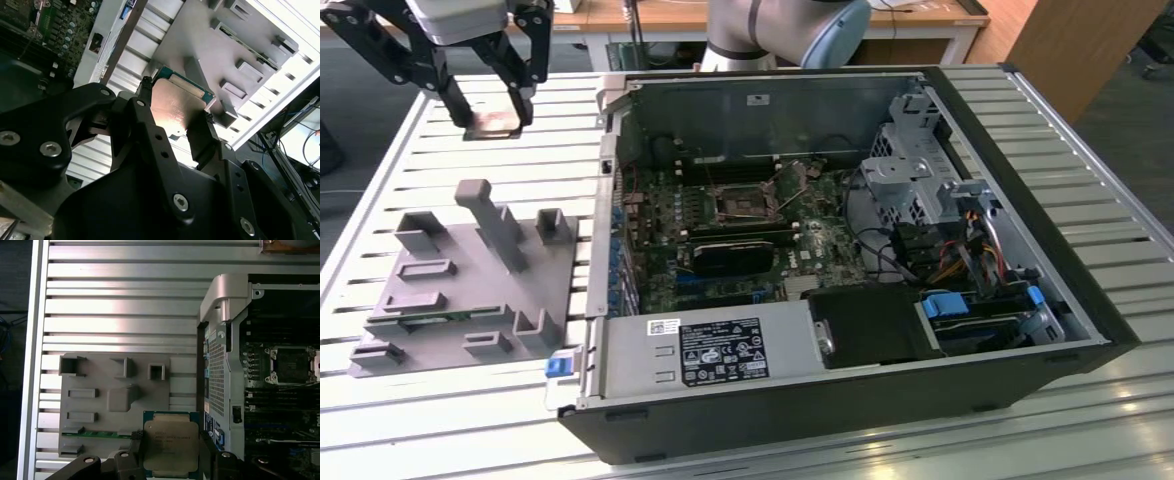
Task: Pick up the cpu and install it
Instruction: 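Pick up the cpu and move it towards the insertion slot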
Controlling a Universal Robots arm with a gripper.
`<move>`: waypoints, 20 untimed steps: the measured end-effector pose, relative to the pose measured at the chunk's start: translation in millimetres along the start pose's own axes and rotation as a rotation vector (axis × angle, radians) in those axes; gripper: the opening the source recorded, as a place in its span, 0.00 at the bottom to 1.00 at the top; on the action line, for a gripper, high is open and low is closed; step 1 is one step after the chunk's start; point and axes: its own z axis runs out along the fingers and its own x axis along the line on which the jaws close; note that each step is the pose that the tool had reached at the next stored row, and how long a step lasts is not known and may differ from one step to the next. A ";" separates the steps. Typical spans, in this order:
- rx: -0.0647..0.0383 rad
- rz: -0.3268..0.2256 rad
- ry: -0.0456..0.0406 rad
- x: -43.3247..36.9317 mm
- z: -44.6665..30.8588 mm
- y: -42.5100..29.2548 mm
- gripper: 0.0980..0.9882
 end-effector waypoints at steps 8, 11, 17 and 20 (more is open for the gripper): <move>0.000 0.000 0.0000 -3.8 -0.1 0.0 0.49; 0.000 0.000 0.0001 -5.2 -0.2 0.0 0.49; 0.000 0.000 0.0000 -8.5 -0.2 0.0 0.49; 0.000 0.000 0.0000 -11.2 -0.3 0.0 0.49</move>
